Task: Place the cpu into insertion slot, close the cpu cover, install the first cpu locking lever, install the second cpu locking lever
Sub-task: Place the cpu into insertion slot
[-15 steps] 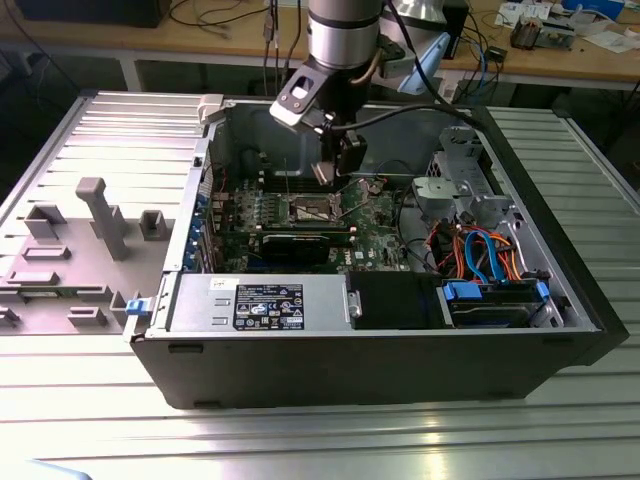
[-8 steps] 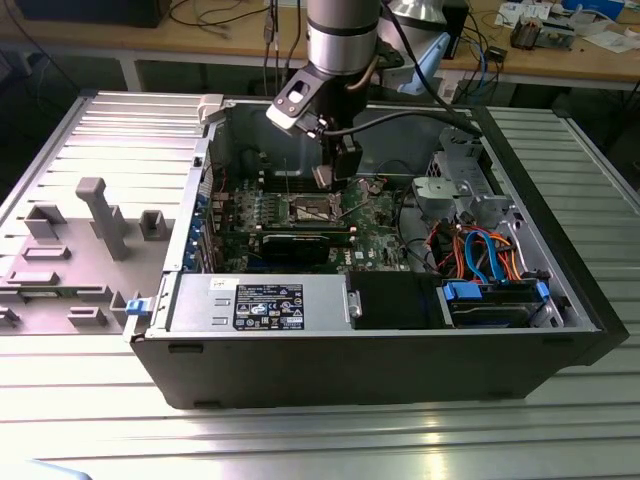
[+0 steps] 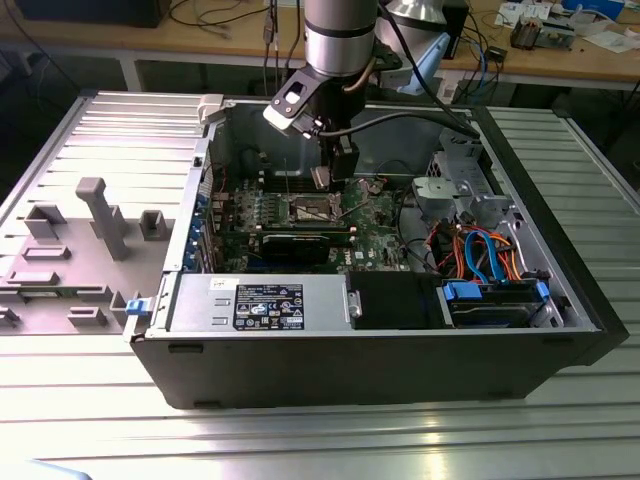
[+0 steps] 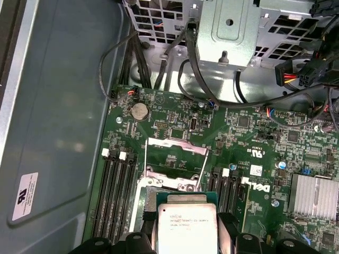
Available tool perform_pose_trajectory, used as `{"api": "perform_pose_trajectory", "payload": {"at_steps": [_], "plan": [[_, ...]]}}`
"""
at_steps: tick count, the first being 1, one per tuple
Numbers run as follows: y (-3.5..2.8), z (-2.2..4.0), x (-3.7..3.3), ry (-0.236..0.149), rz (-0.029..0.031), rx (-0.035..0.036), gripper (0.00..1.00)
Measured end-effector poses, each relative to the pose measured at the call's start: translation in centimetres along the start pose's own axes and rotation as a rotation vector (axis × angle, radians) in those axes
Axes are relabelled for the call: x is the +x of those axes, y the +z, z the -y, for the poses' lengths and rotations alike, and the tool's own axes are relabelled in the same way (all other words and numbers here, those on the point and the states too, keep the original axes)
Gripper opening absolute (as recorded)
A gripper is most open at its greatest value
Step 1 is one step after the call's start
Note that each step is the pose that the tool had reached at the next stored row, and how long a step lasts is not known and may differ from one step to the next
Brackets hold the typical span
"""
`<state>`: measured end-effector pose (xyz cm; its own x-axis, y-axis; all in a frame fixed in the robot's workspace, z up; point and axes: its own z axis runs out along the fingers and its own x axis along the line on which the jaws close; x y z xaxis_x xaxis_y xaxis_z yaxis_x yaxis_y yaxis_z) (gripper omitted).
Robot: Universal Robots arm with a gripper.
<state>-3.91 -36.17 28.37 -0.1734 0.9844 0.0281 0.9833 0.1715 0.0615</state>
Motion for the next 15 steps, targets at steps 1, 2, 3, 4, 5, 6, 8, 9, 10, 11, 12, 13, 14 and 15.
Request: {"api": "perform_pose_trajectory", "payload": {"at_steps": [1, 2, 3, 4, 5, 6, 8, 9, 10, 11, 12, 13, 14, 15], "plan": [[0.00, 0.00, 0.00, 0.000, 0.0000, 0.0000, 0.55], [0.00, 0.00, 0.00, 0.000, 0.0000, 0.0000, 0.55], [0.00, 0.00, 0.00, 0.000, 0.0000, 0.0000, 0.55], [0.00, 0.00, 0.00, 0.000, 0.0001, 0.0000, 0.55], [0.00, 0.00, 0.00, 0.000, 0.0001, 0.0000, 0.55], [0.00, 0.00, 0.00, 0.000, 0.0001, 0.0000, 0.55], [0.00, 0.00, 0.00, 0.000, 0.0001, 0.0000, 0.55], [0.00, 0.00, 0.00, 0.000, 0.0001, 0.0000, 0.55], [0.00, 0.00, 0.00, 0.000, 0.0001, 0.0000, 0.55], [0.02, 0.00, 0.00, 0.001, 0.0000, 0.0000, 0.55], [0.09, 0.00, 0.00, 0.009, 0.0002, -0.0006, 0.55], [0.13, 0.01, 0.00, 0.019, 0.0009, -0.0007, 0.55], [0.19, 0.01, -0.01, 0.030, 0.0019, -0.0008, 0.55], [0.30, 0.02, -0.01, 0.044, 0.0026, -0.0013, 0.55]]}}
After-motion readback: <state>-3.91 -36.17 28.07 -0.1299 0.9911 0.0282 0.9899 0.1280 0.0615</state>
